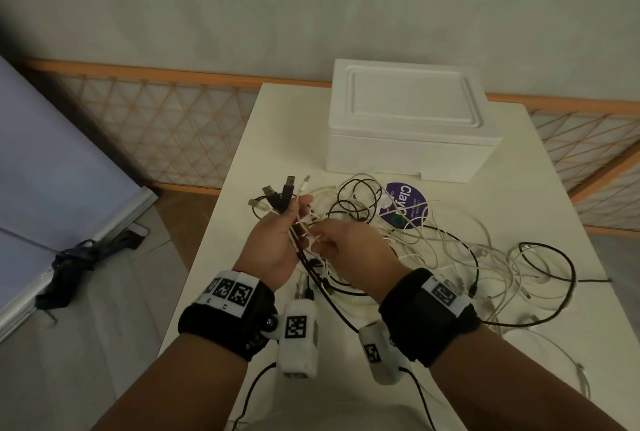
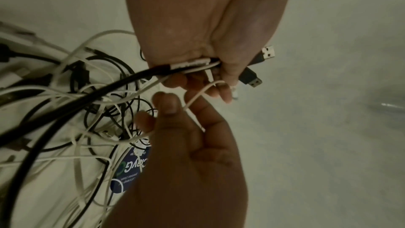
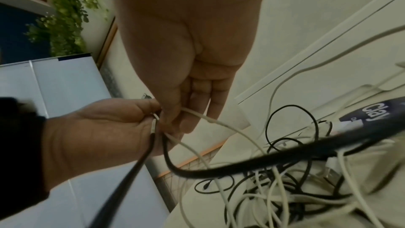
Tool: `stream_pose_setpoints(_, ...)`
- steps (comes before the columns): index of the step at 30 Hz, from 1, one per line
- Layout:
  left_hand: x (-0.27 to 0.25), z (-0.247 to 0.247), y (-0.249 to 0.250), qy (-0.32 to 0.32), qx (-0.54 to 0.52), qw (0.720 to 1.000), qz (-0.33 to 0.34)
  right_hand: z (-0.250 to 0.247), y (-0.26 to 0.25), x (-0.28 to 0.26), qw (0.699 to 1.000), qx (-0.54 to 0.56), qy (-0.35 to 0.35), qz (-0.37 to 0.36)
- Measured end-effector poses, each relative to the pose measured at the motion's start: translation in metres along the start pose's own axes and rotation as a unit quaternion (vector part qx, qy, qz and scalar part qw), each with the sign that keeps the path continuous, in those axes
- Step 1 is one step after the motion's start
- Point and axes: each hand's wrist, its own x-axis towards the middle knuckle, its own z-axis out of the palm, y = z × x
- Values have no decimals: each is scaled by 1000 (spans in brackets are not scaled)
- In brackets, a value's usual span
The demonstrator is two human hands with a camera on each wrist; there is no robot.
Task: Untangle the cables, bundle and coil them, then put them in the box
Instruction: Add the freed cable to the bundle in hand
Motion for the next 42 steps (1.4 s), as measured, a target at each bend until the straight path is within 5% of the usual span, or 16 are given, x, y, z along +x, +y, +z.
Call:
stream_pose_setpoints(6, -4, -4, 5, -9, -125, 992, -13, -7, 0, -10, 999, -18, -26, 36)
stream_pose_setpoints(10, 2, -35, 20, 47, -174, 984, -5, -21, 19, -23, 992, -69, -77, 72)
stream_pose_setpoints(14, 3, -65, 29, 133, -101, 986, 18, -31, 31, -30, 989, -43, -91, 106)
stream_pose_setpoints(20, 3, -81, 24, 179, 49, 983, 15, -33, 40, -30, 981, -121, -120, 94)
stream_pose_setpoints(24, 2, -62, 0, 131, 174, 976, -16, -39, 31, -25, 991, -48, -32, 121)
stream_pose_setpoints(27, -5, -28, -17, 19, 279, 960, 1, -44, 10, -16, 994, 46, 23, 95)
stream_pose_setpoints(30, -9, 0, -30, -82, 447, 888, 69, -46, -5, -8, 989, 118, 34, 82)
stream_pose_setpoints(32, -8, 9, -30, -64, 487, 863, 118, -44, -8, -6, 980, 165, 63, 88)
stream_pose_setpoints(36, -4, 8, -18, 30, 333, 937, 106, -31, 6, -4, 952, 247, 124, 133)
stream_pose_setpoints(40, -6, 17, -10, -9, 170, 983, 73, -7, 14, -3, 989, 76, -107, 66)
stream_pose_setpoints(42, -7, 21, -8, -21, 154, 985, 72, 0, 14, -3, 993, 21, -106, 43)
